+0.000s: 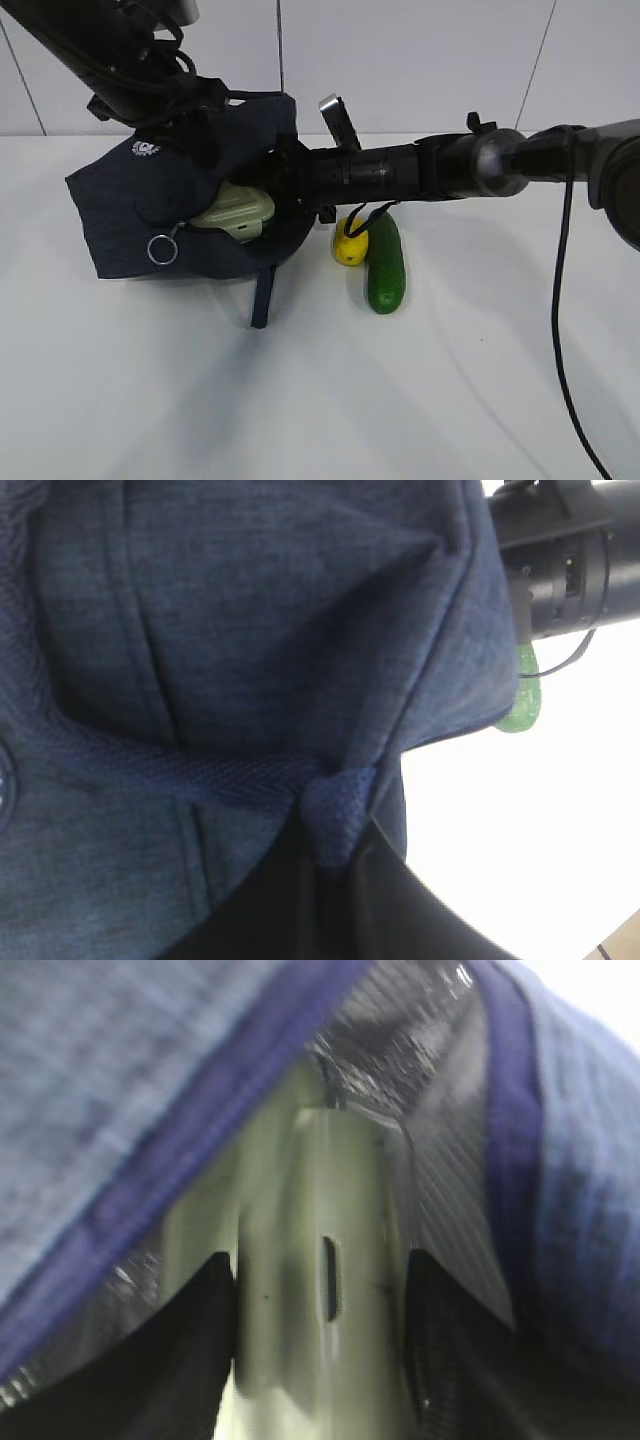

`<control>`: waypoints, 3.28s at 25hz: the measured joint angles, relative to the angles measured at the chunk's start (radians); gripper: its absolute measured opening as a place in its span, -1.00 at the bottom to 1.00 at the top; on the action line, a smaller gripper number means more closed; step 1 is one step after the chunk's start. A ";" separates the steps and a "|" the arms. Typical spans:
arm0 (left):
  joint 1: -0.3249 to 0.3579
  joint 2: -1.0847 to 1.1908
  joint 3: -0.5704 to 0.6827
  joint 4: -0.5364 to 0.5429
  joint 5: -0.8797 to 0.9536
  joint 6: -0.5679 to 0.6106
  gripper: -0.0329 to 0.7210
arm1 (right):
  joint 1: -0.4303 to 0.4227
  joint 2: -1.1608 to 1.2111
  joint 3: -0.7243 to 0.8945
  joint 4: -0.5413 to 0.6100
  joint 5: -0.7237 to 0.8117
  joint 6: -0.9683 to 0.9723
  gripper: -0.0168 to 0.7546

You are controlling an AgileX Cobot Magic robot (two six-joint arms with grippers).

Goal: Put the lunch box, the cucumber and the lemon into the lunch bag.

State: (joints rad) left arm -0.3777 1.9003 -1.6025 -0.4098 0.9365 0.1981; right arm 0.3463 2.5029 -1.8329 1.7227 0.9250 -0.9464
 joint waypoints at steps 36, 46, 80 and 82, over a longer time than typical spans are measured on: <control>0.000 0.049 -0.002 -0.018 0.011 0.000 -0.92 | -0.255 -0.147 -0.267 -0.797 0.281 0.511 0.21; 0.000 0.049 -0.002 -0.014 0.011 0.000 -0.92 | -0.142 -0.170 -0.269 -1.282 0.295 0.792 0.21; 0.000 0.049 -0.002 -0.011 0.029 0.006 -0.92 | -0.066 -0.035 -0.271 -1.423 0.238 0.982 -0.02; 0.000 0.049 -0.002 -0.011 0.029 0.008 -0.92 | -0.066 -0.035 -0.274 -1.432 0.240 0.982 -0.11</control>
State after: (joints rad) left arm -0.3777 1.9488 -1.6043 -0.4203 0.9654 0.2061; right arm 0.2803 2.4683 -2.1065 0.2907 1.1649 0.0358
